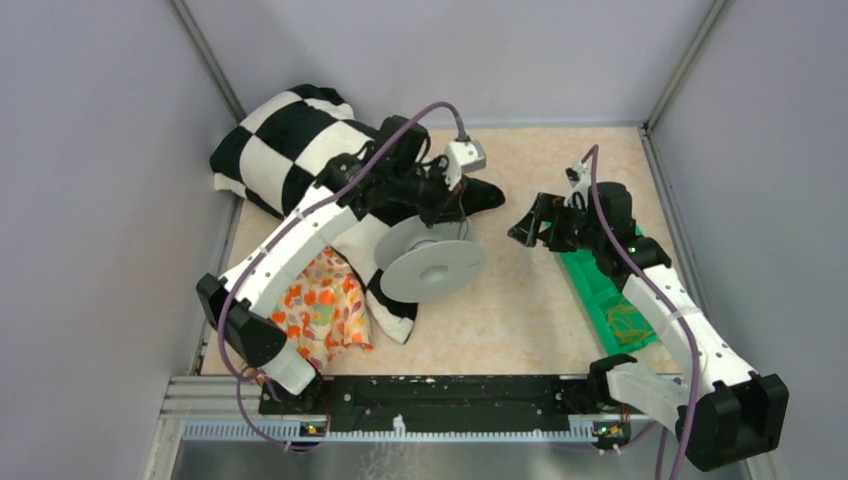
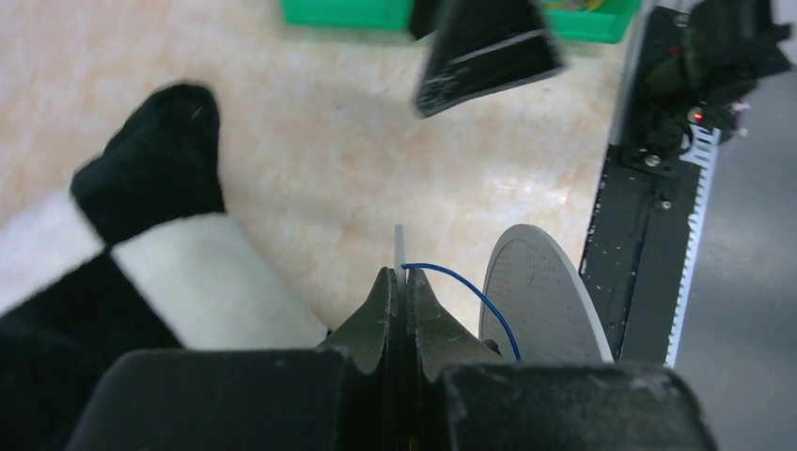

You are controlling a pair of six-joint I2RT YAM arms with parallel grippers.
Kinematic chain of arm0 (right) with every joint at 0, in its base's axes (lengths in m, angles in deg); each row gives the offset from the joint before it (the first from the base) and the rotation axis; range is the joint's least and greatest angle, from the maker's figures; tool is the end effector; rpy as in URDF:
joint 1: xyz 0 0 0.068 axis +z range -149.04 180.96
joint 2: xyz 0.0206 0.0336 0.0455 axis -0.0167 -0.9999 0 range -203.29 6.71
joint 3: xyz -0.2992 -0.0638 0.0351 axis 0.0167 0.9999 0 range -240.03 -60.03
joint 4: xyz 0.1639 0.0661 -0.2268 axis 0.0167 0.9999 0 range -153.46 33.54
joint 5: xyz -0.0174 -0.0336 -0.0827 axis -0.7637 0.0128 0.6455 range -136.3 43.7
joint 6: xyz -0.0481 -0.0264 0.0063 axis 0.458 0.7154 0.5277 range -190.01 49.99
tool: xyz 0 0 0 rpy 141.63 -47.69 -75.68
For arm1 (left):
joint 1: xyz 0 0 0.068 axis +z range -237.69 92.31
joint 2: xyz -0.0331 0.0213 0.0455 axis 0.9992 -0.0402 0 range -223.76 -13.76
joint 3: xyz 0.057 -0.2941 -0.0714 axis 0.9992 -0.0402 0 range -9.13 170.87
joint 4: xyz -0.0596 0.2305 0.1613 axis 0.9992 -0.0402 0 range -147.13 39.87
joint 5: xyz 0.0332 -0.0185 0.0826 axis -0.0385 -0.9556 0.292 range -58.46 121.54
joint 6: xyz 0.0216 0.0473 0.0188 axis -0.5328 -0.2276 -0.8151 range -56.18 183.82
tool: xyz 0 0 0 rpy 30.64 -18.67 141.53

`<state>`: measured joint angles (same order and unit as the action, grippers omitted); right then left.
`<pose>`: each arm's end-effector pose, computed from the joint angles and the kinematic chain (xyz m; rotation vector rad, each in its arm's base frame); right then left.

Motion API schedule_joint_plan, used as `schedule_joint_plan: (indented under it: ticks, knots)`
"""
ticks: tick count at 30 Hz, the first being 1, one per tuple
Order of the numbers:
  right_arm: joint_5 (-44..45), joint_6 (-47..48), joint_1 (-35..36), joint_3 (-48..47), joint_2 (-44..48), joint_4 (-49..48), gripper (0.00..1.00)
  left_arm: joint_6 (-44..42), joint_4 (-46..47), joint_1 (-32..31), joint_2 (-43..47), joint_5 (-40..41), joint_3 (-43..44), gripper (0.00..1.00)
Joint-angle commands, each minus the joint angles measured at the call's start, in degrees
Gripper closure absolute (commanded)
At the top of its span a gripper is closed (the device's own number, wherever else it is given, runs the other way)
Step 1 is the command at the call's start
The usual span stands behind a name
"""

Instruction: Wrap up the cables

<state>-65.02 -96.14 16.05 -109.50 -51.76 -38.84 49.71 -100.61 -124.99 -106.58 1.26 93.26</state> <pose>0.2219 0.0724 0.3253 0.0183 2.2231 0.7596 0.2862 -0.2417 0.4480 1.2427 1.9321 -0.8136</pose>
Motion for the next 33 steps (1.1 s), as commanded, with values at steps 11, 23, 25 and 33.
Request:
schedule_joint_plan:
  ticks: [11,23,25,33]
  knots:
    - [1.0,0.5,-0.5,2.7,14.6,-13.7,0.06,-13.7,41.3,-3.7,29.7,0.9,-27.4,1.0]
    - [-9.1,-0.9,-0.5,5.8,17.9,-19.2,0.06,-16.7,25.8,-3.7,26.7,-23.0,-15.4,1.0]
    - [-8.6,-0.3,-0.5,5.4,18.3,-18.9,0.06,-16.5,26.7,-3.6,27.3,-24.1,-16.2,1.0]
    - [-8.7,-2.7,-0.5,0.8,20.0,-19.1,0.05,-14.7,28.7,-3.2,27.2,-21.6,-16.9,1.0]
